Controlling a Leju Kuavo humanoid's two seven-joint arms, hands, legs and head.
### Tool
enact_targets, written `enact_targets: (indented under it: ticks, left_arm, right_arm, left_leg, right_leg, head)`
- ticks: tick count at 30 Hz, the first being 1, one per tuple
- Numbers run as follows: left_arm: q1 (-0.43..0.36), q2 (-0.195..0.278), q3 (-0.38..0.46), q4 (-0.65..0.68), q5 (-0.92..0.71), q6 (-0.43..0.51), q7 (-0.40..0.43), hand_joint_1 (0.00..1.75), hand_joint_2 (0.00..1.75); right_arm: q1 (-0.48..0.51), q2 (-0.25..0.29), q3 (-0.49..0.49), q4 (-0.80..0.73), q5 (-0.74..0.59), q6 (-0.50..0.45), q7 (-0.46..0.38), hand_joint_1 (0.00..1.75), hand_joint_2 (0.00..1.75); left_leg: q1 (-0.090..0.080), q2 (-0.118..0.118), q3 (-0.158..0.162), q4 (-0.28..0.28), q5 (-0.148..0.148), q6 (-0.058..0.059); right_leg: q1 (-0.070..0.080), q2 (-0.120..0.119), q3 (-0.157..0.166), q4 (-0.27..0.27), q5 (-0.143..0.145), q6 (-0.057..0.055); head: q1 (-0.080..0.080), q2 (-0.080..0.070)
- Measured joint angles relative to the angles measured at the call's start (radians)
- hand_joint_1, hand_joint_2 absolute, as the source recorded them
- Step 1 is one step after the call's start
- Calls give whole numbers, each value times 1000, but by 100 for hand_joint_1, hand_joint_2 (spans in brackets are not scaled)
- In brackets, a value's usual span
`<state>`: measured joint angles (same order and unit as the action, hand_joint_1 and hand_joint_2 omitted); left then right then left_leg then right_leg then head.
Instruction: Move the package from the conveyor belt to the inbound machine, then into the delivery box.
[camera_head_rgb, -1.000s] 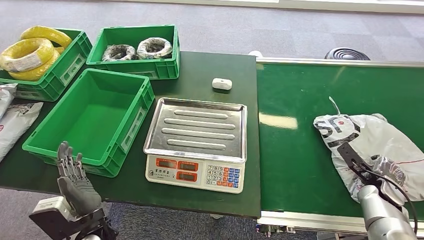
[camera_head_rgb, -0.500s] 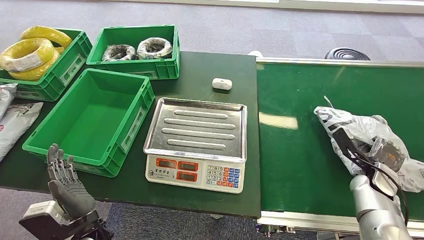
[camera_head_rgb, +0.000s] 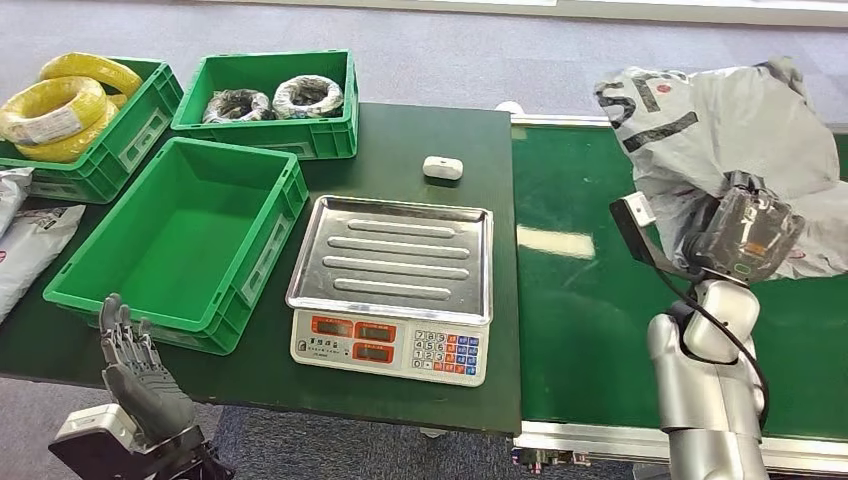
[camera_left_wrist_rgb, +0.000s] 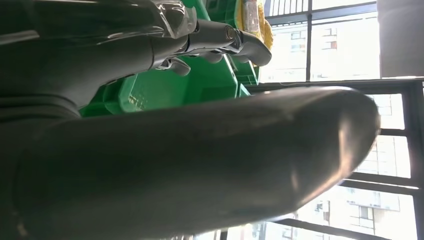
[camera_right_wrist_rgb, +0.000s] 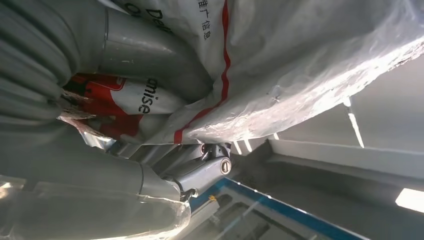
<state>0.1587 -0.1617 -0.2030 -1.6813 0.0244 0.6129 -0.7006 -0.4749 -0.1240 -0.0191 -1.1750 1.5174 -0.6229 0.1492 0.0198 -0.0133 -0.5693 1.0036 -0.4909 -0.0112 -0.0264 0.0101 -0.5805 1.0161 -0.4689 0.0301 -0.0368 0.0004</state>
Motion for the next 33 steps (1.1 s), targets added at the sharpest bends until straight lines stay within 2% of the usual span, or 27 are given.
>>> enact_targets:
  ticks: [3, 5, 7, 11, 13, 16, 25, 29, 33]
  left_arm:
    - [-6, -1, -10, 9, 0, 4, 0, 0, 0]
    - [-9, -1, -13, 15, 2, 3, 0, 0, 0]
    - [-21, 0, -14, 25, 7, -5, 0, 0, 0]
    - [-66, 0, -24, 66, 21, -34, 0, 0, 0]
    - [-90, 0, -29, 91, 25, -46, 0, 0, 0]
    - [-113, -1, -34, 115, 26, -55, 0, 0, 0]
    - [-130, -9, -49, 137, 21, -26, 0, 0, 0]
    - [-130, -8, -47, 135, 30, -14, 0, 0, 0]
    - [-128, -6, -43, 131, 32, -8, 0, 0, 0]
  right_arm:
    - [0, 0, 137, -68, 0, 14, 43, 168, 175]
    - [0, 5, 191, -94, 0, 13, 17, 163, 175]
    - [0, 24, 235, -110, -11, 21, -75, 163, 175]
    - [-3, 97, 348, -125, -129, 86, -328, 162, 175]
    - [-7, 135, 422, -126, -199, 111, -392, 162, 175]
    - [-10, 178, 509, -126, -243, 123, -422, 162, 175]
    - [39, 268, 628, -125, -456, 111, -481, 159, 175]
    - [73, 296, 641, -90, -609, 71, -531, 148, 175]
    - [111, 304, 639, -52, -655, 45, -560, 144, 175]
  left_leg:
    - [0, 0, 1, 0, 0, 0]
    - [0, -1, 0, 0, 0, 0]
    - [0, 0, 0, 0, 0, 0]
    - [1, 1, 1, 0, 0, -1]
    - [1, 1, 1, 0, 1, -1]
    - [1, 1, 1, 0, 1, -1]
    - [1, 1, 0, 0, 0, -1]
    - [1, 1, 0, -1, 0, -1]
    - [1, 1, 0, -1, 0, -1]
  right_leg:
    - [0, 0, 0, 0, 0, 0]
    - [0, 0, 1, 0, 0, 0]
    - [0, 1, 1, 0, 0, 0]
    - [1, 2, 0, 1, 0, 0]
    - [1, 2, 0, 1, 0, 0]
    - [1, 2, 0, 1, 0, 0]
    - [1, 2, -1, 1, 0, -1]
    - [1, 2, -1, 1, -1, -1]
    - [1, 2, -1, 1, -1, -1]
  head:
    - [0, 0]
    - [0, 0]
    - [0, 0]
    - [0, 0]
    - [0, 0]
    - [0, 0]
    - [0, 0]
    - [0, 0]
    - [0, 0]
